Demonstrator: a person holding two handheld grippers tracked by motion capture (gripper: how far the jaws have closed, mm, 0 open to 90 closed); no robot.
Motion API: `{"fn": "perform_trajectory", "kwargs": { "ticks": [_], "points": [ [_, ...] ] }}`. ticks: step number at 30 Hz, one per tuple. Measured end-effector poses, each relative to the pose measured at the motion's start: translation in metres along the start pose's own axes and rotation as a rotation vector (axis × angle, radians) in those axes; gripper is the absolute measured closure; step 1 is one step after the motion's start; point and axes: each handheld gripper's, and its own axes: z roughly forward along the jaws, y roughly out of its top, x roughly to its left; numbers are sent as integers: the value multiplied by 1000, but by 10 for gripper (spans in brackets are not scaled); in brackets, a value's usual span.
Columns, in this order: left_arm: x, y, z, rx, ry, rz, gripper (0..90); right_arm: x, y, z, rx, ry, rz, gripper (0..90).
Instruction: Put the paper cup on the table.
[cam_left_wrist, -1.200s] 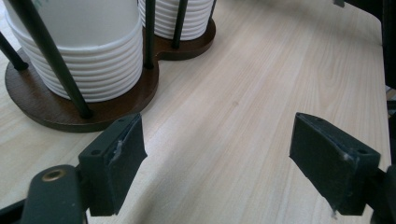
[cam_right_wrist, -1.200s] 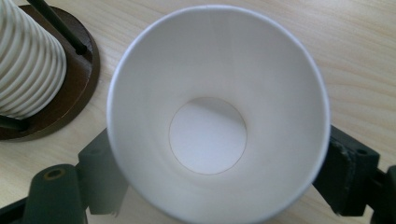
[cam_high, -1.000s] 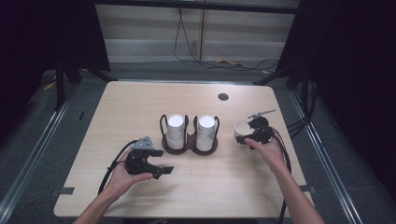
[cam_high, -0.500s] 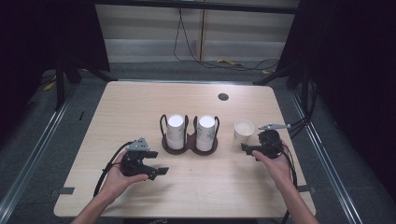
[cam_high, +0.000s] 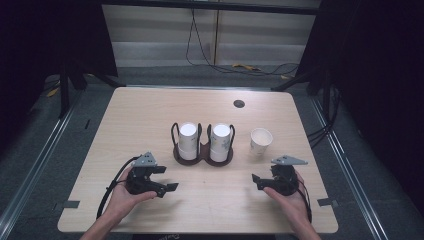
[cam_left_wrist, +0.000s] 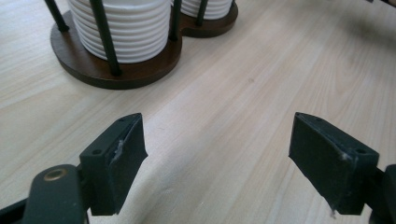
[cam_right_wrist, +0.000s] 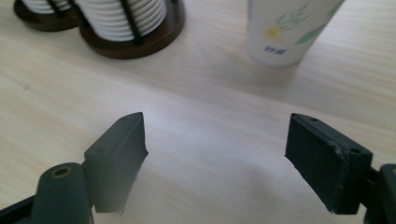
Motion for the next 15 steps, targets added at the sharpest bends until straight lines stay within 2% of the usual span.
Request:
{"fn": "perform_trajectory", "kwargs": {
  "ticks": [5, 8, 12, 15],
  "points": [
    [1, -8, 1, 8, 5, 2, 186, 12, -10, -6, -75, 4, -18, 205],
    [4, -11, 0, 5, 23, -19, 186, 13, -13, -8, -111, -2, -32, 200],
    [8, -13, 0, -4, 33, -33, 185, 14, -16, -1, -93, 13, -22, 200],
    [10, -13, 3, -2, 20, -62, 186, 16, -16, 9, -70, 18, -39, 200]
  ]
}}
